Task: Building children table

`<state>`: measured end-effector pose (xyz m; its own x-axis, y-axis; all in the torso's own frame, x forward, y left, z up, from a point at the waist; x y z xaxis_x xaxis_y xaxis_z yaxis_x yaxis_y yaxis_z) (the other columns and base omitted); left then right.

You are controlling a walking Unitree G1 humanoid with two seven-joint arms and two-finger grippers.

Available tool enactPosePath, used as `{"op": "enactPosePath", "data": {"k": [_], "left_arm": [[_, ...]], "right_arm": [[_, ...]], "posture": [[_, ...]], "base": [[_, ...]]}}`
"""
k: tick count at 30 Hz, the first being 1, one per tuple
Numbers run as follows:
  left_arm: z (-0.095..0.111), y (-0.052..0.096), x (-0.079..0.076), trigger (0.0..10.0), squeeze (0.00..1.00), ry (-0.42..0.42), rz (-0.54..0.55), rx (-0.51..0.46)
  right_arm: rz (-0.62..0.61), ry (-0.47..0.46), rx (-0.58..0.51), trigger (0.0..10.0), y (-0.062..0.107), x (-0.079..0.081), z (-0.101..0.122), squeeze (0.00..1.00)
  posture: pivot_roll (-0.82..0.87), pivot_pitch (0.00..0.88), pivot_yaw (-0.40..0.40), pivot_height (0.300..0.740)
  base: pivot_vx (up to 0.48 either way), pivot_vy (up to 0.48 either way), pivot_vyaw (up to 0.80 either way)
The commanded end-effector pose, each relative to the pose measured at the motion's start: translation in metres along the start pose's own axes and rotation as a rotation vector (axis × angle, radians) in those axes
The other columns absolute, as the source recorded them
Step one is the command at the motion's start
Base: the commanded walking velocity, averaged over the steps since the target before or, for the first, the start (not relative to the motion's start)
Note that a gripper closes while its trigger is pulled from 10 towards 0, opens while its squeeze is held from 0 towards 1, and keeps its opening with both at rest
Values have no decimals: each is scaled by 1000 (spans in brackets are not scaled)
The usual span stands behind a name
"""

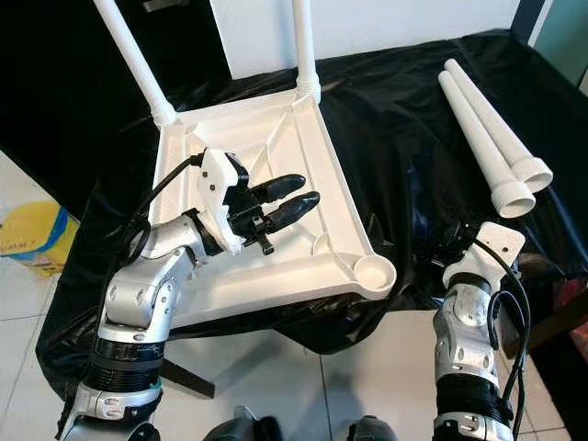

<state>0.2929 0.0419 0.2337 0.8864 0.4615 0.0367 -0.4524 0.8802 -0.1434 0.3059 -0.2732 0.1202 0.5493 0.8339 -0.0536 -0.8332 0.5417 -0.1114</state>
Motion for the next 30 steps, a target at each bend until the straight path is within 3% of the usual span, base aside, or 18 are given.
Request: {"op": "enactPosePath", "data": {"k": [1, 8, 15, 30], "left_arm": [[1, 5, 9, 10000, 0, 11, 131, -16], [0, 4, 6, 10000, 0, 30, 119, -7], [-3, 5, 4, 10000, 0, 49, 123, 5], [-4, 8, 4, 10000, 0, 70, 142, 20]], "right_arm": [[-17, -16, 14, 10000, 4, -2, -5, 0], [5, -29, -12, 10000, 0, -6, -1, 0], [68, -37, -58, 10000, -15, -6, 12, 0], [241, -58, -122, 10000, -44, 13, 44, 0]], "posture": [[-73, 136, 148, 740], [-77, 150, 160, 740], [-76, 170, 164, 740], [-64, 183, 175, 740]], "base": [[0, 0, 0], [0, 0, 0], [0, 0, 0], [0, 0, 0]]}}
Point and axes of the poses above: a point about 5 cm out from each wrist's last joint towards the gripper, its own y axis pointing back from the gripper into the wrist, its own z axis along the axis of the wrist's last joint, x = y × z, the point moved 2 cm from there along -y, pointing out of the wrist towards the gripper, and after that the axes turned 7 degrees about y, right-handed, at the moved point
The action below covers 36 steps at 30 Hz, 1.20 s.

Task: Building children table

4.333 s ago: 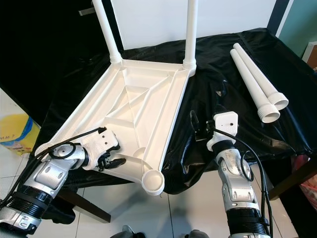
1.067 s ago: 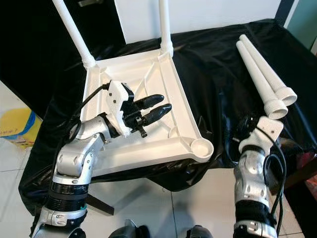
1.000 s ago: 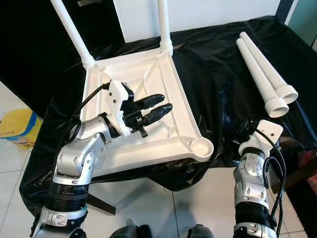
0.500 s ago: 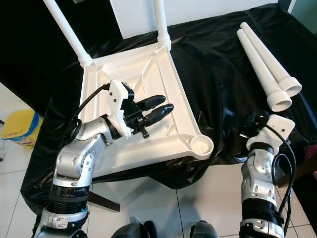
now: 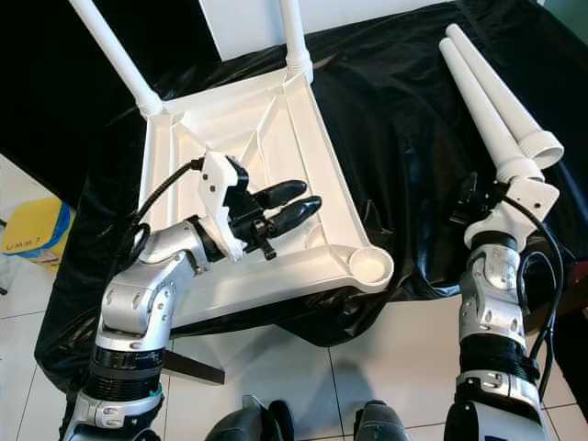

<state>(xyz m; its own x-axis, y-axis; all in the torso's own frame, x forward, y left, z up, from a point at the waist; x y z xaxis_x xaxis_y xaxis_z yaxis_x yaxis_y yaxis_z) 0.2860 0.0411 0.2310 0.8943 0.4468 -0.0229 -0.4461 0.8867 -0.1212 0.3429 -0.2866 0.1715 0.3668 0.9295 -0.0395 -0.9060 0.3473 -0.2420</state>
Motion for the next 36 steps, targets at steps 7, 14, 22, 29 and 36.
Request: {"op": "enactPosePath", "data": {"k": [7, 14, 22, 29, 36], "left_arm": [[0, 6, 11, 10000, 0, 9, 156, -1], [1, 7, 10, 10000, 0, 9, 168, -2], [1, 4, 7, 10000, 0, 18, 178, -9], [-1, 6, 10, 10000, 0, 31, 221, -8], [-3, 6, 21, 10000, 0, 63, 293, 10]], "right_arm": [[120, -17, 17, 10000, -11, 16, 1, 0], [213, -32, 60, 10000, -24, 26, 1, 0], [223, -45, 68, 0, -36, 24, 5, 0], [306, -39, 18, 0, -37, 36, 12, 0], [357, -26, -35, 0, -32, 47, 15, 0]], "posture": [[-58, 187, 178, 740], [-54, 194, 178, 740], [-49, 216, 163, 740], [-47, 227, 147, 740], [-56, 211, 131, 740]], "base": [[0, 0, 0], [0, 0, 0], [0, 0, 0], [0, 0, 0], [0, 0, 0]]}}
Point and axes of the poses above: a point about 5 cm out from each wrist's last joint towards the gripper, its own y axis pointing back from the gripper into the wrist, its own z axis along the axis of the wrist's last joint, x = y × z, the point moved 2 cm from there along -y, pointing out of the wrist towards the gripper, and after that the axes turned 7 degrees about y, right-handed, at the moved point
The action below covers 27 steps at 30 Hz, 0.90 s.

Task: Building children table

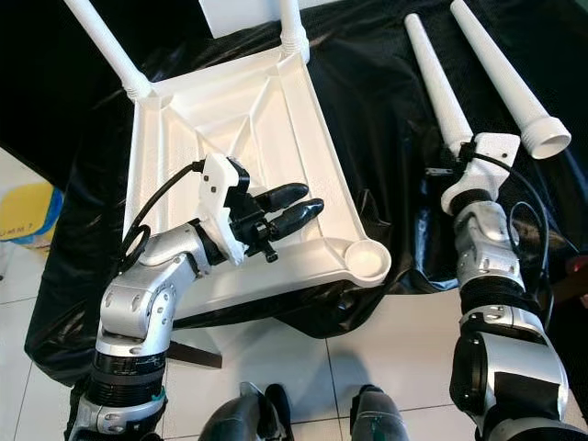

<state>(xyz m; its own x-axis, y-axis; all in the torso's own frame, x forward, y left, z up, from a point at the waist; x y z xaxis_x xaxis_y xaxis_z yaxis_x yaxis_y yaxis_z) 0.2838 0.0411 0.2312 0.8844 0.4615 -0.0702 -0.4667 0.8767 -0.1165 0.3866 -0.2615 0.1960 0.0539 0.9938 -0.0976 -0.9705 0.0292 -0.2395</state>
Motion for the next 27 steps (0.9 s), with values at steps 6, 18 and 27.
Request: {"op": "enactPosePath", "data": {"k": [6, 18, 27], "left_arm": [[-1, 5, 35, 10000, 0, 36, 334, -4], [2, 2, 66, 10000, 0, 71, 515, -10], [20, -5, 79, 10000, 0, 18, 629, -70]], "right_arm": [[62, -9, -51, 2588, 4, 17, 2, 0], [13, -59, -98, 10000, 7, 28, 13, 0], [139, -43, -163, 10000, -12, 66, 43, 0]], "posture": [[-66, 184, 117, 740], [-103, 86, 77, 740], [-82, 30, 39, 740]], "base": [[0, 0, 0], [0, 0, 0], [0, 0, 0]]}}
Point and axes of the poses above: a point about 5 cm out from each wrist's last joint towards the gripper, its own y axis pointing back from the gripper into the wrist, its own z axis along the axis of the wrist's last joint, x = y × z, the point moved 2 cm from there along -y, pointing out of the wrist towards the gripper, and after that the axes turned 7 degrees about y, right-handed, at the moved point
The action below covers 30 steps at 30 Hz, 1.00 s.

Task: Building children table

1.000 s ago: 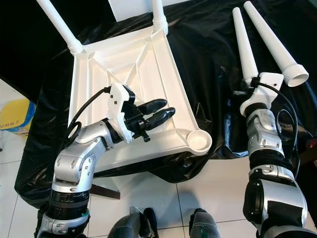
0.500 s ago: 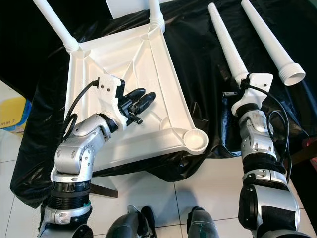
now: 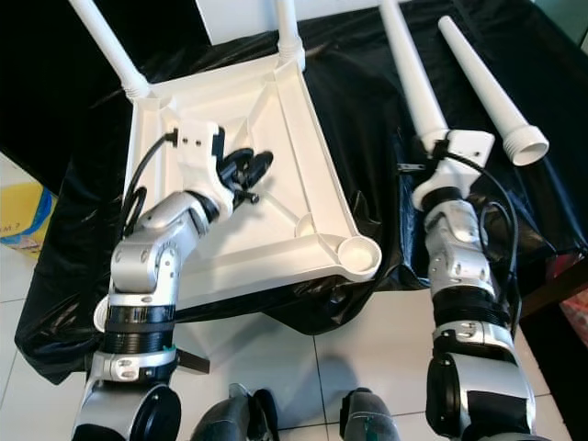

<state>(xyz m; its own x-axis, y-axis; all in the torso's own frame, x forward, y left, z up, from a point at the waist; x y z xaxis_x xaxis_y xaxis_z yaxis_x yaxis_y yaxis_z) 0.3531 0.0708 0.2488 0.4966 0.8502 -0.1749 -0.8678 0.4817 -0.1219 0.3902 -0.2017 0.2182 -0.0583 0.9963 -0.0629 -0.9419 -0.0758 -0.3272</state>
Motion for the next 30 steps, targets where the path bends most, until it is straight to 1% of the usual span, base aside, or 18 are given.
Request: {"op": "enactPosePath", "data": {"k": [1, 4, 5, 7, 8, 10, 12, 14, 15, 16, 17, 19, 23, 24, 29, 30], "left_arm": [[1, -1, 9, 10000, 0, -39, 93, -5], [2, -1, 10, 10000, 0, -52, 117, -7], [3, -1, 13, 10000, 0, -57, 148, -1], [3, -1, 13, 10000, 0, -57, 148, -1], [5, 0, 16, 10000, 0, -59, 185, -2], [6, 2, 19, 10000, 0, -45, 212, -9], [7, 3, 19, 10000, 0, -40, 214, -11], [11, 4, 22, 10000, 0, -37, 238, -48], [11, 4, 22, 10000, 0, -37, 238, -48], [14, 4, 24, 10000, 0, -40, 249, -76], [14, 4, 24, 10000, 0, -40, 249, -76], [17, 4, 28, 10000, 0, -31, 270, -99], [19, 4, 28, 10000, 0, -13, 271, -120], [21, 4, 28, 10000, 0, -15, 260, -136], [23, 4, 26, 10000, 0, 4, 222, -164], [25, 3, 23, 10000, 0, 25, 189, -182]], "right_arm": [[62, 44, -76, 10000, -12, 15, 20, 0], [71, 55, -84, 10000, -16, 19, 23, 0], [80, 68, -95, 10000, -21, 23, 27, 0], [80, 68, -95, 10000, -21, 23, 27, 0], [95, 84, -110, 10000, -26, 30, 32, 0], [125, 96, -114, 10000, -32, 40, 39, 0], [131, 97, -112, 10000, -33, 42, 40, 0], [163, 110, -132, 10000, -36, 49, 46, 0], [163, 110, -132, 10000, -36, 49, 46, 0], [180, 118, -141, 10000, -37, 53, 48, 0], [180, 118, -141, 10000, -37, 53, 48, 0], [205, 122, -163, 10000, -39, 58, 52, 0], [194, 130, -205, 10000, -37, 57, 57, 0], [180, 122, -236, 10000, -35, 55, 61, 0], [165, 94, -286, 10000, -31, 51, 68, 0], [157, 72, -338, 10000, -27, 49, 75, 0]], "posture": [[-79, 28, 37, 740], [-69, 24, 30, 740], [-57, 21, 23, 740], [-57, 21, 23, 740], [-46, 17, 16, 740], [-40, 15, 10, 740], [-40, 15, 10, 740], [-28, 16, -4, 740], [-28, 16, -4, 740], [-27, 18, -7, 740], [-27, 18, -7, 740], [-25, 24, -11, 740], [-29, 30, -8, 740], [-33, 35, -4, 740], [-43, 44, 5, 740], [-54, 46, 16, 740]], "base": [[0, 0, 0], [0, 0, 0], [0, 0, 0], [0, 0, 0], [0, 0, 0], [0, 0, 0], [0, 0, 0], [0, 0, 0], [0, 0, 0], [0, 0, 0], [0, 0, 0], [0, 0, 0], [0, 0, 0], [0, 0, 0], [0, 0, 0], [0, 0, 0]]}}
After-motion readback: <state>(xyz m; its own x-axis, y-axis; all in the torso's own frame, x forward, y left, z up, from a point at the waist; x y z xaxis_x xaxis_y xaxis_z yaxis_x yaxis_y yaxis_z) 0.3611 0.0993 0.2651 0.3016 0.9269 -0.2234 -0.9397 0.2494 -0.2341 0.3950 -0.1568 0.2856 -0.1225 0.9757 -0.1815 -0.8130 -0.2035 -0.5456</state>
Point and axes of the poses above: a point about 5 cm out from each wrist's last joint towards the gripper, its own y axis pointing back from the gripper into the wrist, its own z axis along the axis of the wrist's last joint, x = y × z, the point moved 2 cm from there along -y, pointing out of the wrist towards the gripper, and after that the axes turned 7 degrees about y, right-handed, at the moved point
